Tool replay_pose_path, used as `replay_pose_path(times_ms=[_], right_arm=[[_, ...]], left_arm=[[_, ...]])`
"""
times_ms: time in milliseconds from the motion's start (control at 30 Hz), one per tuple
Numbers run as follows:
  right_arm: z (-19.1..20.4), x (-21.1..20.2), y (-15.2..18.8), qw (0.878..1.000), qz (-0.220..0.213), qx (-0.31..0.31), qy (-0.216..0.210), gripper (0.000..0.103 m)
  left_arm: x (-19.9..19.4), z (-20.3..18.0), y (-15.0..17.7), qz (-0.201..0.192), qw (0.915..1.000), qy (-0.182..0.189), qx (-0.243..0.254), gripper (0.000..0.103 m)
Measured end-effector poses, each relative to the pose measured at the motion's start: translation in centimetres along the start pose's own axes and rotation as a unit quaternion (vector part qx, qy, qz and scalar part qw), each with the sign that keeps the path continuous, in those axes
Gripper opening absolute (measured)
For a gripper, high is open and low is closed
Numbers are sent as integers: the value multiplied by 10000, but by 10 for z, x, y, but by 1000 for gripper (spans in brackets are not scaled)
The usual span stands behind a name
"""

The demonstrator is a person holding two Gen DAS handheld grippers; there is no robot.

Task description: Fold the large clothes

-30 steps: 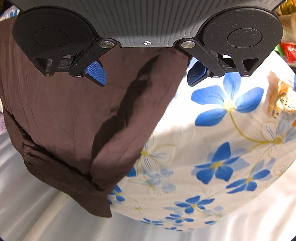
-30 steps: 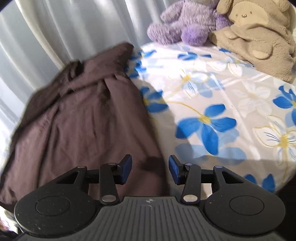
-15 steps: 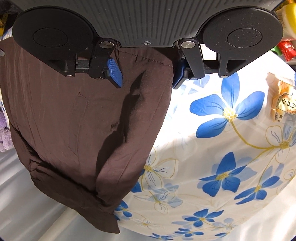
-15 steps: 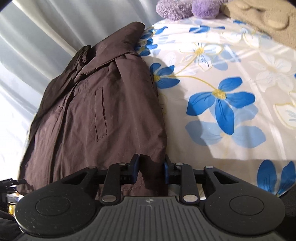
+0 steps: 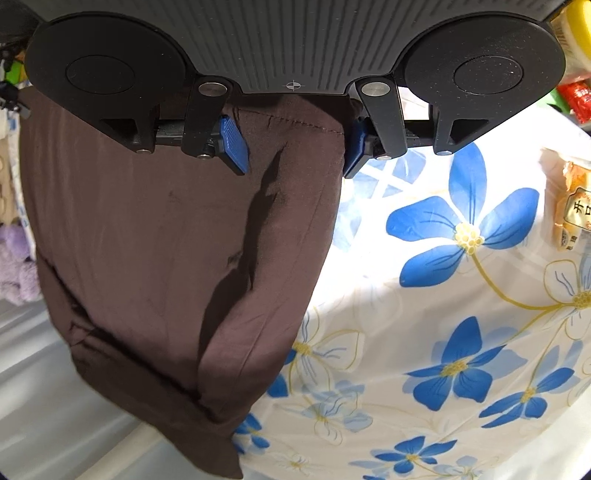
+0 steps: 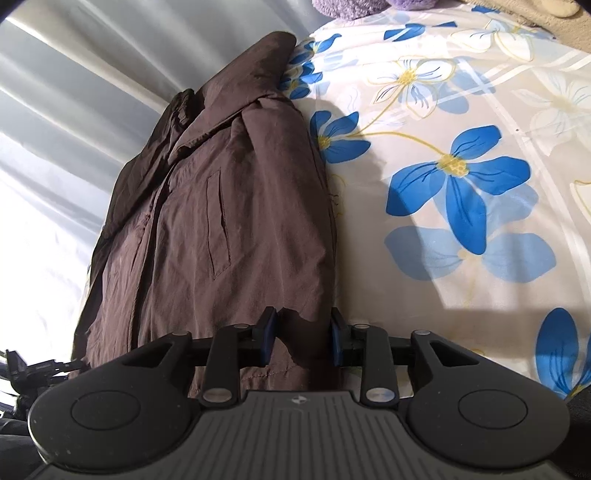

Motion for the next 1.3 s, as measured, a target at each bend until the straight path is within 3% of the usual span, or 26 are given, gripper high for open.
replay_pose_path(times_ms=[67,133,233,333,433,567,733,1033,1300], right_arm=[[3,0,1,10000,-11,-77,-20,29],[8,-1,2,9998,-55,-192,-47,19],[18,-6,-1,9990,-197,-246,-325,11],[36,-14,-8,9961,-425,-309,-711,10],[53,-20,-22,9906,-785,-324,-1074,9],[72,-21,-53,9806,-1356,-194,-1403,8],[99,-12,-97,9674,-2055,-154,-1474,8],[133,11,-198,9486,-3004,-168,-981,8],[162,56,-296,9361,-3509,-150,-218,8]], left_arm=[[1,-3,-1,11,10000,24,23,57],[0,-6,-1,26,9999,148,-30,33],[-6,-13,0,-60,9996,252,-64,27],[-20,-24,-6,-341,9986,405,-88,25],[-42,-37,-22,-864,9932,754,-207,24],[-68,-57,-55,-1464,9796,1339,-326,24],[-85,-77,-102,-1976,9614,1846,-503,24],[-71,-95,-207,-2357,9446,2126,-839,24],[-26,-108,-302,-2620,9393,1969,-1016,25]])
Point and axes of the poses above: each gripper's, at about its wrist camera, not at the fingertips, and x roughly the way its jaws point, z to its left, y to its underside, the point moved 3 cm from there along x, roughly the way its jaws point, and after that the axes turned 6 degrees about -z, right-handed, at the moved point
